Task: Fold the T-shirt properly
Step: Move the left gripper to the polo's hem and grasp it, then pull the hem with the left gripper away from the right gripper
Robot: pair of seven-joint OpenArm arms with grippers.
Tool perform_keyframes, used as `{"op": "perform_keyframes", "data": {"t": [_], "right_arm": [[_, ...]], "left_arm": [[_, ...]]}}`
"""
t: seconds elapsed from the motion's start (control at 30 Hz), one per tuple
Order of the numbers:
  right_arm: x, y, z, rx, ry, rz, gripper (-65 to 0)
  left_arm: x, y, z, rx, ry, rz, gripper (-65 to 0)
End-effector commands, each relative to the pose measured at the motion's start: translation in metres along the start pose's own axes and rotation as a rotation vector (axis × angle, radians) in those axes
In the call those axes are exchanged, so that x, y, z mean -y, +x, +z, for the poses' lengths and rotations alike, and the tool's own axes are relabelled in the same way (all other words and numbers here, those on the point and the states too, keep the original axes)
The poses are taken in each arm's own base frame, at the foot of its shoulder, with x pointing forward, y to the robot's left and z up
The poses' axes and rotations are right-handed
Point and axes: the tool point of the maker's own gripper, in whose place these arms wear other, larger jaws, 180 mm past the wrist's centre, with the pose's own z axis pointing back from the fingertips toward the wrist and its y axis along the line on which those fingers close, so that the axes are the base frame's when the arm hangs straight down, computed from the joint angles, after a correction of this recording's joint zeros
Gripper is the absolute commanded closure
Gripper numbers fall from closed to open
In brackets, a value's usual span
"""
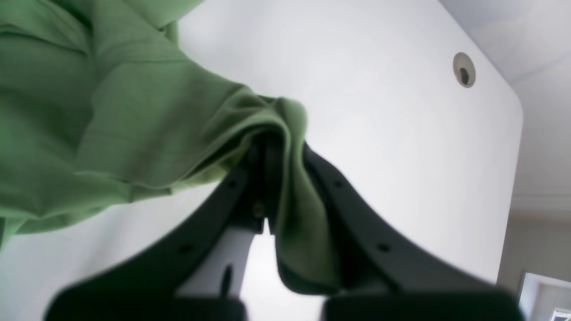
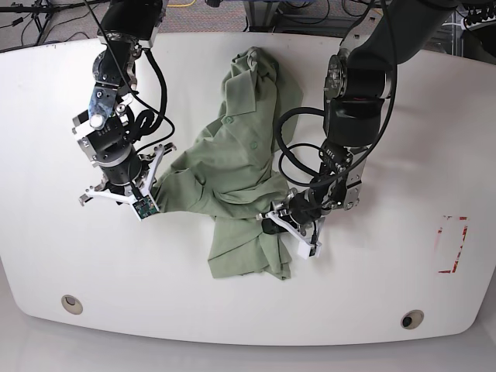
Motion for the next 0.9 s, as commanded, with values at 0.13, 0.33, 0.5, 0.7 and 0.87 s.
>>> {"op": "perform_keyframes", "data": {"t": [0.13,0.33,0.5,0.7,0.87], "right_arm": [[0.008,0.016,0.003,0.057,-0.021,0.004,0.0],[0.036,0.004,0.010,0.038,-0.096,-0.048,0.0],[0.067,-0.015,0.019,0.007,-0.180,-0.117,0.0],[0.094,-0.023,0.028,0.003,-0.253,-0.170,0.0],[0.110,-0.011,0.032,0.038,-0.291,-0.186,0.0]], "left_arm": [[0.011,0.035,0.020,0.072,-0.024,-0.079,-1.8],[0.003,0.051,0.065,0.104,0.021,-0.204,-1.1],[-0.017,0.067,0.115,0.148,0.102,-0.270,-1.1],[-0.036,0.090,0.182,0.219,0.217,-0.347,-1.1],[-0.037,0.109,0.222,0.280,0.274,-0.438,-1.1]]}}
